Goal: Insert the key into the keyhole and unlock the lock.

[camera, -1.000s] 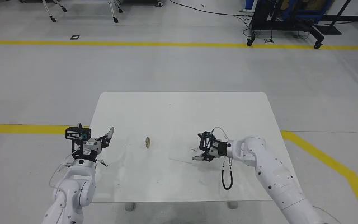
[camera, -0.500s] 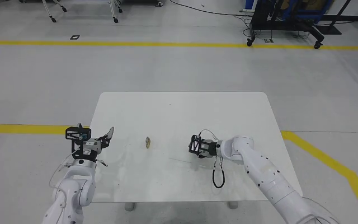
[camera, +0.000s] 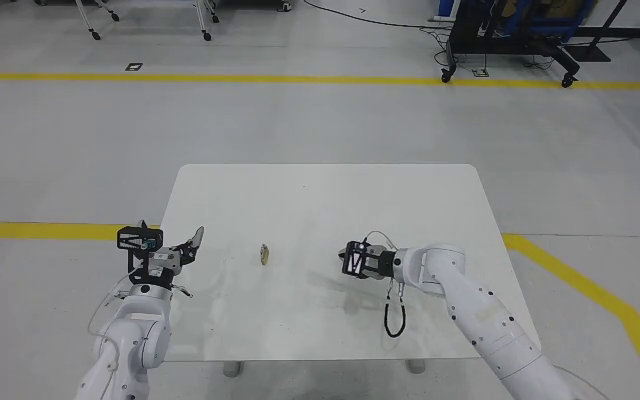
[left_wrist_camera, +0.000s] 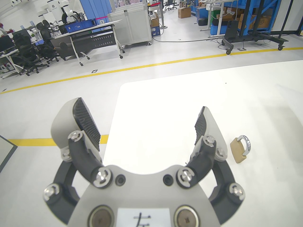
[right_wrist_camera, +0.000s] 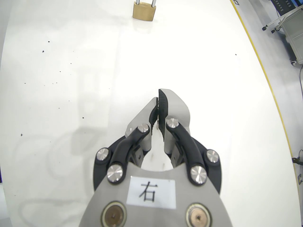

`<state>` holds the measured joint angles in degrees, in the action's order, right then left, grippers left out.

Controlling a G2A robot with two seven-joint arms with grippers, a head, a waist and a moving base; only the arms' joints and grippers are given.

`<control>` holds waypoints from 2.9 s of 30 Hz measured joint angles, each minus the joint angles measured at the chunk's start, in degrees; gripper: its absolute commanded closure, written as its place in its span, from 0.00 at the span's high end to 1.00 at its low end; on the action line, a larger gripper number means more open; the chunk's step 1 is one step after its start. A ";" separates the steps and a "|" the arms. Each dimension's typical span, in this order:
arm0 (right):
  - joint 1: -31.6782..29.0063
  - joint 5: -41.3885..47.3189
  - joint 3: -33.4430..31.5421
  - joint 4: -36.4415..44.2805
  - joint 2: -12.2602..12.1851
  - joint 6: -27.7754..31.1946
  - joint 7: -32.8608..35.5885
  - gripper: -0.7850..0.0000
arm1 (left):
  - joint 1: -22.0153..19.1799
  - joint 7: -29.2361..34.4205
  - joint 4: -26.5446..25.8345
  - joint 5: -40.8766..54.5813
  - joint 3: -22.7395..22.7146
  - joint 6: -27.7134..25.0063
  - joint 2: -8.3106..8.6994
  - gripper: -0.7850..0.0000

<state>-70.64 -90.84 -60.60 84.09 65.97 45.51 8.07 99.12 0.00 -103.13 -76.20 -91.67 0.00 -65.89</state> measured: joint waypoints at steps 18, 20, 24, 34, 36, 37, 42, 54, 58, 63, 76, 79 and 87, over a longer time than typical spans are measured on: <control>-0.27 0.34 -0.12 -0.07 -0.13 0.39 -0.35 0.00 | -0.18 0.01 -0.18 0.02 0.20 -0.24 -0.01 1.00; -0.27 0.34 -0.12 -0.07 -0.13 0.39 -0.35 0.00 | -1.86 0.50 -1.21 0.04 1.99 -2.62 -0.10 1.00; -0.27 0.34 -0.12 -0.07 -0.13 0.39 -0.35 0.00 | -8.99 7.34 -1.35 -0.49 7.97 -10.16 -0.32 1.00; -0.27 0.34 -0.12 -0.07 -0.13 0.39 -0.35 0.00 | -32.09 21.01 13.14 -3.57 28.31 -22.55 -3.07 1.00; -0.27 0.34 -0.12 -0.07 -0.13 0.39 -0.35 0.00 | -35.27 19.71 17.54 -4.07 32.34 -22.27 -4.07 1.00; -0.27 0.34 -0.12 -0.07 -0.13 0.39 -0.35 0.00 | -36.38 19.24 19.35 -4.13 33.91 -22.05 -4.51 1.00; -0.27 0.34 -0.12 -0.07 -0.13 0.39 -0.35 0.00 | -41.52 18.48 29.04 -5.83 41.23 -21.42 -6.74 1.00; -0.27 0.34 -0.12 -0.07 -0.13 0.39 -0.35 0.00 | -43.19 17.58 37.85 -13.49 47.64 -18.80 -8.68 1.00; -0.29 0.36 -0.14 -0.05 -0.13 0.36 -0.38 0.00 | -43.05 16.48 38.60 -13.39 46.70 -18.59 -8.61 1.00; -2.98 3.63 -3.95 2.18 -0.82 -2.12 -5.48 0.00 | -42.37 14.30 37.63 -12.44 44.28 -19.43 -8.06 1.00; -10.36 9.93 -14.49 5.44 -2.76 -0.60 -18.77 0.00 | -38.18 8.66 29.77 -10.62 38.08 -23.29 -5.97 1.00; -10.37 9.93 -14.50 5.44 -2.76 -0.60 -18.78 0.00 | -38.16 8.64 29.75 -10.60 38.07 -23.28 -5.97 1.00; -8.94 23.32 -13.68 2.47 -1.86 0.33 -24.99 0.00 | -35.27 -6.96 28.83 -0.05 29.54 -34.03 -4.16 1.00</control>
<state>-79.58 -67.52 -74.28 86.56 64.10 45.84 -16.92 63.85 -6.96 -74.30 -76.25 -62.13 -34.03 -70.05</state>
